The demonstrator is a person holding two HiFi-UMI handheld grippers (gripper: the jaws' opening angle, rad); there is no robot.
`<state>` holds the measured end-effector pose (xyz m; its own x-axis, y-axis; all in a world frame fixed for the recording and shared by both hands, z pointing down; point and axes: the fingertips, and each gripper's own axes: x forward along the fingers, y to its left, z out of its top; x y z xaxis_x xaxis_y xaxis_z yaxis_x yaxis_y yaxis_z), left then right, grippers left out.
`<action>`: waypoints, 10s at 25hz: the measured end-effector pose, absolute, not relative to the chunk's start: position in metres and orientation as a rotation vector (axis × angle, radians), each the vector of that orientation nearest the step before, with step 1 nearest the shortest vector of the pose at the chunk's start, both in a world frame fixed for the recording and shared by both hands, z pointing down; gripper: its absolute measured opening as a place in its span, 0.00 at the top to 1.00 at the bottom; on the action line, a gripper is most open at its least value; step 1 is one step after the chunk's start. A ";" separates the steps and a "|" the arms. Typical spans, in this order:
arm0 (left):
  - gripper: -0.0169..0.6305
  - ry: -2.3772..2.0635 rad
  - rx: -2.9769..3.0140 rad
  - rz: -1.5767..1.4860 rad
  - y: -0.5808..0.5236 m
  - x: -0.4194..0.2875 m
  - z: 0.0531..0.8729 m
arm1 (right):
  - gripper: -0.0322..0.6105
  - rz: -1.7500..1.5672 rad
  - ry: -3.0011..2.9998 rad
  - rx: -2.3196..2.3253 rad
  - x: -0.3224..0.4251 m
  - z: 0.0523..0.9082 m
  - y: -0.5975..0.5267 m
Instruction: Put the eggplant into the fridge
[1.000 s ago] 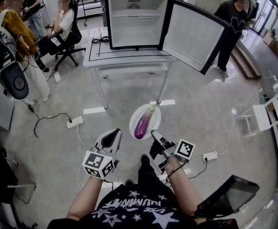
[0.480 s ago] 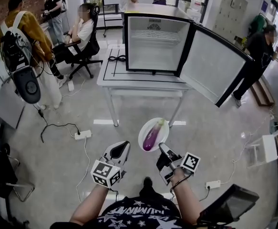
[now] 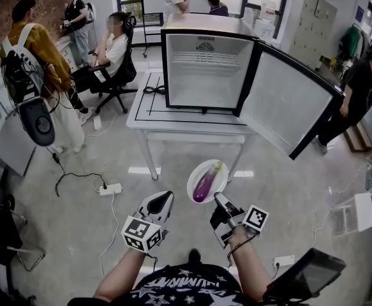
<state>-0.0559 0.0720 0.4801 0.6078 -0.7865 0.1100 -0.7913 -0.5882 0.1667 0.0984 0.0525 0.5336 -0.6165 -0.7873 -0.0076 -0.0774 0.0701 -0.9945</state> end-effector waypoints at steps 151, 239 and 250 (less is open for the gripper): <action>0.96 -1.302 2.546 0.135 -0.499 -0.046 0.504 | 0.91 -1.820 1.764 -0.906 0.064 0.580 -0.541; 0.96 -1.089 2.612 0.113 -0.322 -0.087 0.516 | 0.80 -1.551 1.832 -1.267 0.057 0.581 -0.320; 0.96 -1.110 2.584 0.067 -0.316 -0.097 0.515 | 0.80 -1.472 1.961 -1.306 0.050 0.566 -0.310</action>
<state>-0.0969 -0.3158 0.5151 0.6957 -0.6980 0.1696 -0.7133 -0.6434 0.2779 0.0501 -0.3100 0.5659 -0.5072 -0.8303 0.2309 -0.4538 0.0296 -0.8906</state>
